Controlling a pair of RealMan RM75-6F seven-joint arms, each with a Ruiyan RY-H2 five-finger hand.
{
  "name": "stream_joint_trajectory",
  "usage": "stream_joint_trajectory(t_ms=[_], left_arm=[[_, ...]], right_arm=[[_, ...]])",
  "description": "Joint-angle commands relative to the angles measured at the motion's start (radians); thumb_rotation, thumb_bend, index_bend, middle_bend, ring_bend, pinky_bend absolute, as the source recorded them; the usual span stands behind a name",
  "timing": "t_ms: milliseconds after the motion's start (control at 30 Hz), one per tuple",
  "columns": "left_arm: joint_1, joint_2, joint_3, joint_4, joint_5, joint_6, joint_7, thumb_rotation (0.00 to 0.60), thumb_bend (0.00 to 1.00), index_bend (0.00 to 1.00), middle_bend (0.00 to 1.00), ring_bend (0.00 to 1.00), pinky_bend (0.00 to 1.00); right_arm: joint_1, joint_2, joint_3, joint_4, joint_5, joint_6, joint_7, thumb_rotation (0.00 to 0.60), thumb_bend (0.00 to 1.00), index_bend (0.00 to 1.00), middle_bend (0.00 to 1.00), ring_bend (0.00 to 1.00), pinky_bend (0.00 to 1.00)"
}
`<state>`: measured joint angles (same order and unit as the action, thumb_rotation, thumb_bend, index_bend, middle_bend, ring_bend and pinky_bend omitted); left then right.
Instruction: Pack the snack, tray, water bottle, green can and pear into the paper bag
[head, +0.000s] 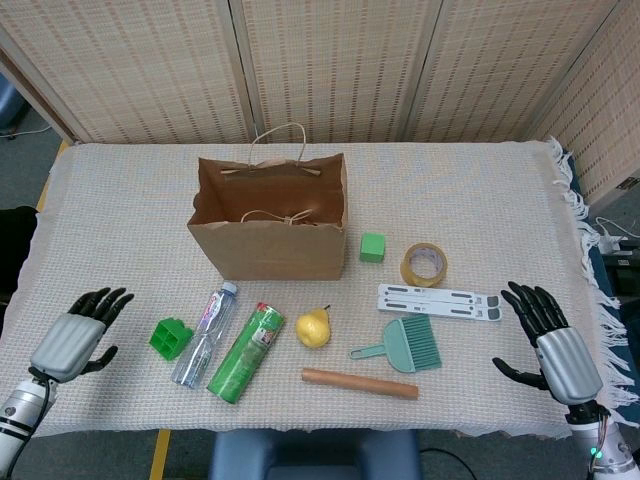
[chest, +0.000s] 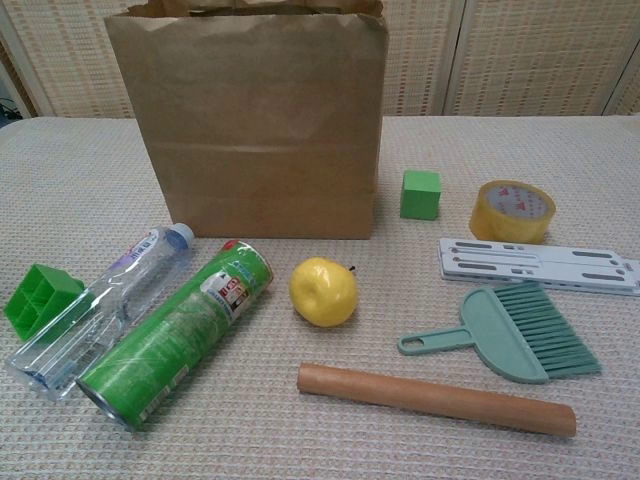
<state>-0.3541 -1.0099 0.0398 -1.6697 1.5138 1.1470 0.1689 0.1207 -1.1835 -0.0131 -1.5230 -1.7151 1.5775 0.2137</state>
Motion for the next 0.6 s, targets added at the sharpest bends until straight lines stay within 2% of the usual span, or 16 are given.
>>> stream_joint_trajectory(t_ms=[33,333,600], left_arm=[[-0.030,-0.073,0.038,0.039,0.032,-0.083,0.120,0.600,0.35,0.00,0.00,0.00,0.08],[-0.068,-0.175,0.019,0.089,-0.009,-0.149,0.189,0.600,0.35,0.00,0.00,0.00,0.08],[-0.103,-0.215,0.027,0.138,0.012,-0.184,0.241,0.600,0.35,0.00,0.00,0.00,0.07]], right_arm=[[-0.001,0.002,0.000,-0.001,0.001,-0.001,0.001,0.600,0.06,0.00,0.00,0.00,0.00],[-0.002,0.011,0.000,-0.004,0.012,-0.008,0.010,0.600,0.06,0.00,0.00,0.00,0.00],[-0.001,0.016,0.000,-0.012,0.018,-0.017,0.016,0.600,0.06,0.00,0.00,0.00,0.00]])
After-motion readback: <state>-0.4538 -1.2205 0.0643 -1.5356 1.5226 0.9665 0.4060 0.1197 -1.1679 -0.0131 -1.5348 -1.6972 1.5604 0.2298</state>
